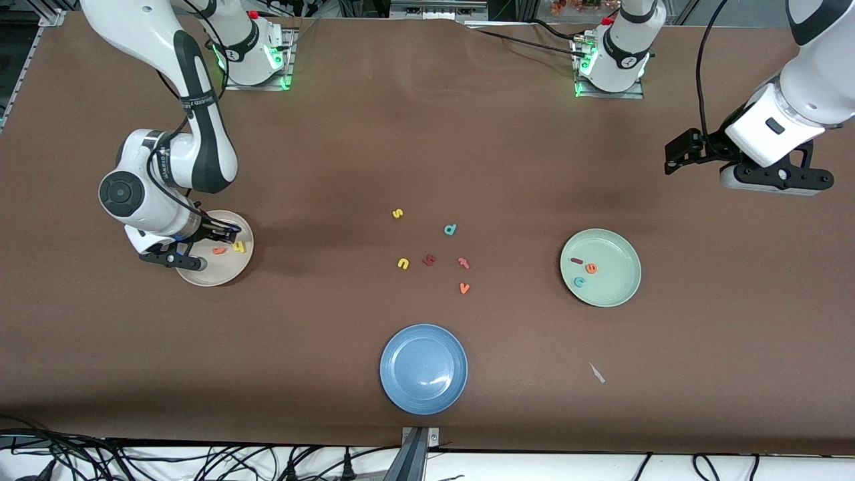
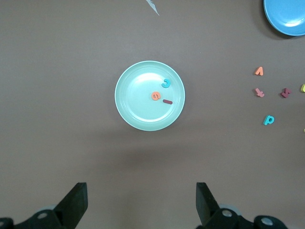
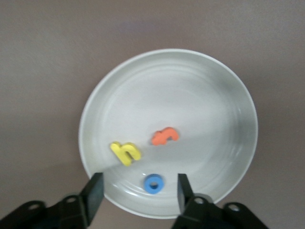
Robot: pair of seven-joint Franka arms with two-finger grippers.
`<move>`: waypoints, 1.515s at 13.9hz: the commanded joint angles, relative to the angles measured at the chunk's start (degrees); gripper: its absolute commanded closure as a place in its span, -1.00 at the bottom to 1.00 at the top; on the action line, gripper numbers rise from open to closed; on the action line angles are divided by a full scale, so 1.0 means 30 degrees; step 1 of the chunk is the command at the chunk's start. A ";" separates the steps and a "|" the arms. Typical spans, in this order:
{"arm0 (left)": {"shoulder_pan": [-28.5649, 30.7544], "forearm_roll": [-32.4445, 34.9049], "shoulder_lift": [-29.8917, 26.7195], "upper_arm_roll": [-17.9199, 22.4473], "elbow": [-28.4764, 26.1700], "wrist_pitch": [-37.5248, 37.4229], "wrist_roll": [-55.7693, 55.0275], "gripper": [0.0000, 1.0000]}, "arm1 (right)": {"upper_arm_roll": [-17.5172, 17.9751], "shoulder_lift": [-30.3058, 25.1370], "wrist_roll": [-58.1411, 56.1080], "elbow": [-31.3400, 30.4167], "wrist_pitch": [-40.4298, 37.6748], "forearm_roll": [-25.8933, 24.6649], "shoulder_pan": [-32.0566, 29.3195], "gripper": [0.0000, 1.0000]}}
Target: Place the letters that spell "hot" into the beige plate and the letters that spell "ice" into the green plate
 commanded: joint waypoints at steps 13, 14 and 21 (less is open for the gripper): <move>0.0051 0.1668 -0.0221 -0.0212 0.1070 -0.1593 -0.0260 -1.00 | 0.4177 -0.0922 0.4723 0.8201 -1.0835 0.1028 -0.3888 -1.00; 0.0022 0.1668 -0.0221 -0.0212 0.1070 -0.1593 -0.0260 -1.00 | 0.6023 -0.1392 0.4578 0.8171 -1.0805 0.0679 -0.5734 -1.00; -0.0037 0.1581 -0.0192 -0.0212 0.1070 -0.1593 -0.0231 -1.00 | 0.9997 -0.5843 0.2291 0.7526 -1.3025 -0.3130 -0.9589 -1.00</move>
